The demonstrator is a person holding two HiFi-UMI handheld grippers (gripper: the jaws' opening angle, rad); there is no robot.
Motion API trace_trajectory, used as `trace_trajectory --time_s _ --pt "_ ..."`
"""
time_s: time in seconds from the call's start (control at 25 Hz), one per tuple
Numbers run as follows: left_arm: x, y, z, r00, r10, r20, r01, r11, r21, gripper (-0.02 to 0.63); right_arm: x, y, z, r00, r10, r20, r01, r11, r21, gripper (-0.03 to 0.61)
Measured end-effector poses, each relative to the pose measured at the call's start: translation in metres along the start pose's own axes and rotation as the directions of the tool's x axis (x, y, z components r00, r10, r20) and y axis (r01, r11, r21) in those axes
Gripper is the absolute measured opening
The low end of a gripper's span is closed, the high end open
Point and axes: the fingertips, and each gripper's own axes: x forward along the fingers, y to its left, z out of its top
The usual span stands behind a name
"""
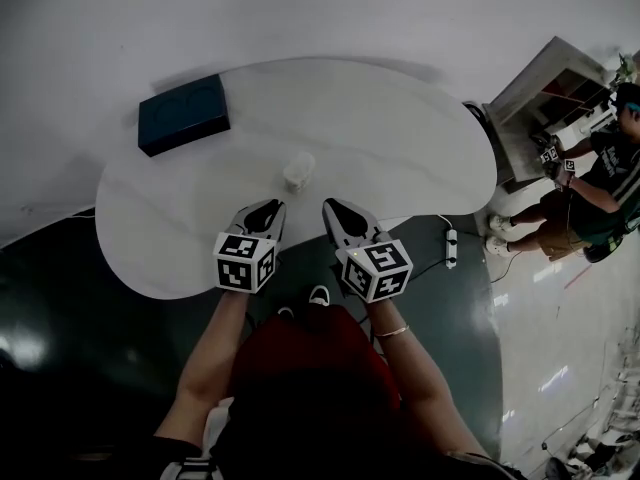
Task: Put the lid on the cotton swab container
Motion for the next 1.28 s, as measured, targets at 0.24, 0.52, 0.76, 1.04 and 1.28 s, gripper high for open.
trace_trajectory --time_s 0.24,0.52,0.76,1.04,1.28 --pt "-0.023 -0.006 0.01 0.999 -0.034 0.042 0.034 0.999 0.005 0.034 -0.012 0.016 0.001 0.999 -0.037 0.026 0.037 0.999 0.001 0.017" --pt "-0.052 -0.019 0.02 0.994 -0.065 0.089 0.064 0.998 0.019 0.026 -0.035 0.033 0.004 0.995 -0.086 0.055 0.086 0.996 0.0 0.017" --pt "-0.072 -0.026 0.018 0.99 -0.087 0.108 0.082 0.996 0.044 0.025 -0.053 0.044 -0.004 0.989 -0.124 0.075 0.124 0.992 0.006 0.017" --pt "-0.098 -0.034 0.018 0.986 -0.093 0.138 0.086 0.995 0.057 0.025 -0.072 0.064 -0.008 0.986 -0.147 0.083 0.149 0.989 -0.017 0.016" --pt "-0.115 -0.037 0.019 0.982 -0.097 0.162 0.087 0.994 0.068 0.026 -0.082 0.074 -0.011 0.981 -0.172 0.087 0.175 0.984 -0.032 0.015"
